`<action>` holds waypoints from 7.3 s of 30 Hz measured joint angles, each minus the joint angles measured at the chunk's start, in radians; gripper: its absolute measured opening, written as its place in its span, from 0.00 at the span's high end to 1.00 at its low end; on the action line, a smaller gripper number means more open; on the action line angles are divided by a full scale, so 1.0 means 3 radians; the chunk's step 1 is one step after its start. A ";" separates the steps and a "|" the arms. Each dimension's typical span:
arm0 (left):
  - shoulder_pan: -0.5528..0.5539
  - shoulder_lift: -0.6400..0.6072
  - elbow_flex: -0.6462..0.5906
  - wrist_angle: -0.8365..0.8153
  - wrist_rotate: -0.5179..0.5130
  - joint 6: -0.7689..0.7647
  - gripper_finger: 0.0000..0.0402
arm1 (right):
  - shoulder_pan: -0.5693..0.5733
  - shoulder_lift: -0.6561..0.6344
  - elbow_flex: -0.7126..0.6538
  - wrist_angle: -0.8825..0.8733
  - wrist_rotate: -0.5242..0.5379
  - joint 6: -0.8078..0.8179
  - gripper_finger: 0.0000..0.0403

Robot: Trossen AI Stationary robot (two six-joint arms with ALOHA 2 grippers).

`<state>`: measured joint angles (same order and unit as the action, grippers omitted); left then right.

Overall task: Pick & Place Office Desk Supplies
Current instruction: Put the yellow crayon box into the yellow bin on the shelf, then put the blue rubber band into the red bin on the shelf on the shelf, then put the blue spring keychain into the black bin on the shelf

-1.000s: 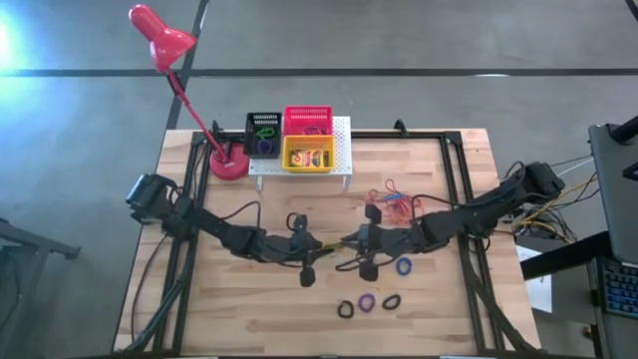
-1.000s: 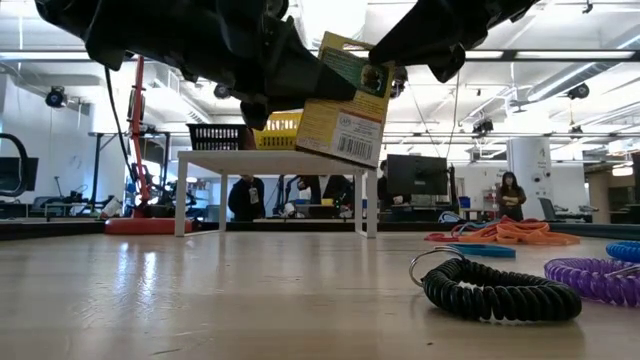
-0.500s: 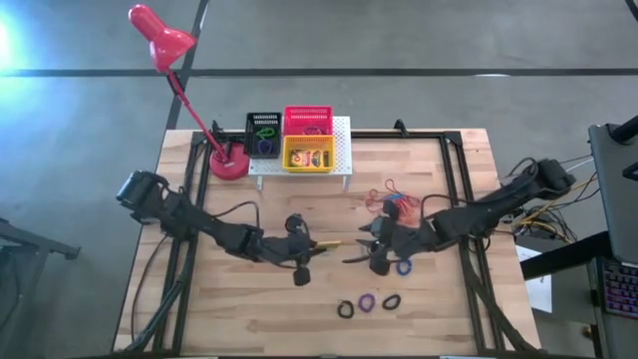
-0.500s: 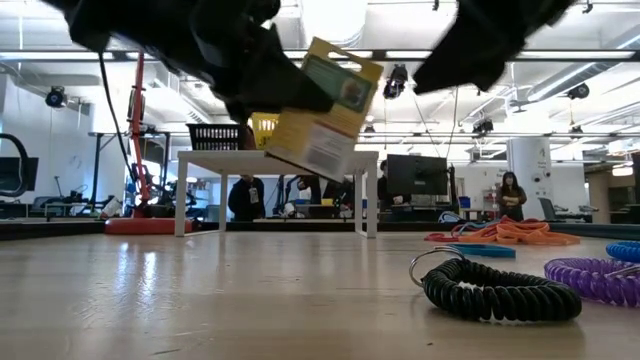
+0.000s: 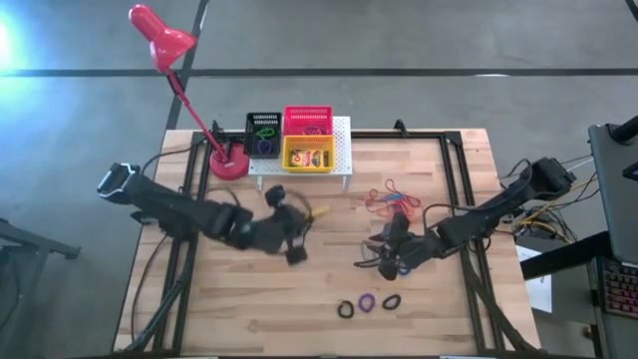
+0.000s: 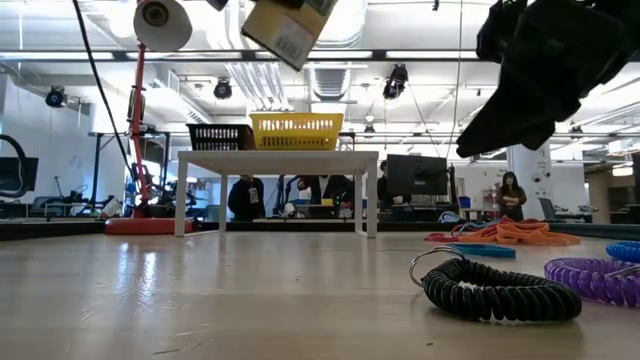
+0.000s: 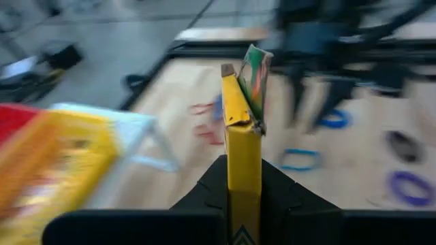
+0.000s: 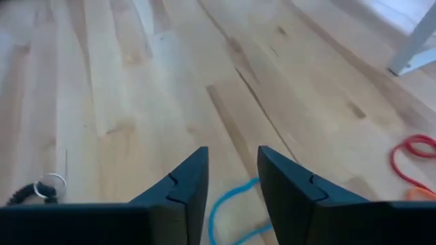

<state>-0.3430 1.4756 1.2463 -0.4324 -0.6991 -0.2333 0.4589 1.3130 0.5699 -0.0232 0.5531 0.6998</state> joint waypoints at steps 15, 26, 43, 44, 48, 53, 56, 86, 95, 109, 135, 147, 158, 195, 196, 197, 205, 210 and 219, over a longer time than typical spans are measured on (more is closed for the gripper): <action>0.1150 -0.0016 0.0466 -0.0629 -0.0378 0.0064 0.90 | -0.0002 0.0097 -0.0044 0.0461 -0.0002 -0.0239 0.73; 0.1634 -0.0012 0.0055 -0.0089 -0.0271 -0.0009 0.90 | -0.0003 0.0099 -0.0044 0.0477 -0.0002 -0.0249 0.75; 0.1651 0.0003 -0.0211 0.0055 -0.0237 -0.0006 0.80 | -0.0003 0.0099 -0.0044 0.0547 -0.0003 -0.0276 0.76; 0.1651 0.0003 -0.0209 0.0045 -0.0229 -0.0006 0.77 | -0.0003 0.0099 -0.0044 0.0547 -0.0003 -0.0277 0.76; 0.1651 0.0002 -0.0209 0.0043 -0.0217 -0.0008 0.68 | -0.0003 0.0099 -0.0044 0.0547 -0.0003 -0.0276 0.76; 0.1651 0.0000 -0.0164 0.0047 0.0026 -0.0037 0.61 | -0.0003 0.0100 -0.0044 0.0547 -0.0004 -0.0276 0.77; 0.1651 -0.0002 -0.0111 0.0063 0.0265 -0.0018 0.61 | -0.0003 0.0099 -0.0044 0.0547 -0.0004 -0.0276 0.77; 0.0132 -0.0054 -0.0939 0.0449 0.0587 -0.0386 0.71 | -0.0345 -0.0451 -0.0080 -0.0674 -0.0625 -0.0290 0.63; -0.0394 -0.0054 -0.1374 0.0873 0.0458 -0.0722 0.71 | -0.0522 0.0545 -0.0251 0.0437 -0.0633 -0.0657 0.56; -0.0435 -0.0047 -0.1523 0.1128 0.0234 -0.1228 0.71 | -0.0617 0.0836 -0.0106 0.0060 -0.0865 -0.0864 0.87; 0.0528 -0.1533 -0.2162 0.0907 -0.0307 -0.0071 0.71 | -0.2655 0.0562 0.2162 -0.0055 -0.1929 -0.2481 0.98; 0.0779 -0.2295 -0.2740 0.0939 -0.0315 -0.0337 0.71 | -0.3475 0.2289 0.4416 -0.1374 -0.2203 -0.3012 0.98; 0.0779 -0.2380 -0.2760 0.0902 -0.0312 -0.0361 0.71 | -0.3617 0.3233 0.5941 -0.2917 -0.2300 -0.3150 0.92; 0.0338 -0.1335 -0.2665 0.1902 0.0762 -0.0306 0.71 | -0.0669 -0.0317 0.1055 -0.1776 -0.1134 -0.0141 0.82; 0.0338 -0.1210 -0.2610 0.1951 0.0859 -0.0254 0.71 | -0.0603 -0.0338 0.0940 -0.1722 -0.1072 0.0015 0.82; 0.0338 -0.1082 -0.2535 0.1976 0.0952 -0.0209 0.71 | -0.0542 -0.0355 0.0825 -0.1658 -0.1006 0.0156 0.81; 0.0338 -0.0198 -0.1865 0.1956 0.1597 0.0522 0.71 | -0.0110 -0.0326 0.0128 -0.0916 -0.0661 0.0723 0.68; 0.0373 0.0244 -0.1470 0.1954 0.1891 0.0899 0.69 | 0.0153 -0.0257 -0.0085 -0.0512 -0.0684 0.0590 0.63; 0.0534 0.0746 -0.1069 0.1782 0.1958 0.0953 0.68 | 0.0563 -0.0270 -0.0021 -0.1662 -0.0742 0.1801 0.66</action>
<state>-0.1827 1.6993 0.9256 0.1021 -0.1116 0.0525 0.6277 1.2320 0.5636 -0.5219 0.3305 1.2400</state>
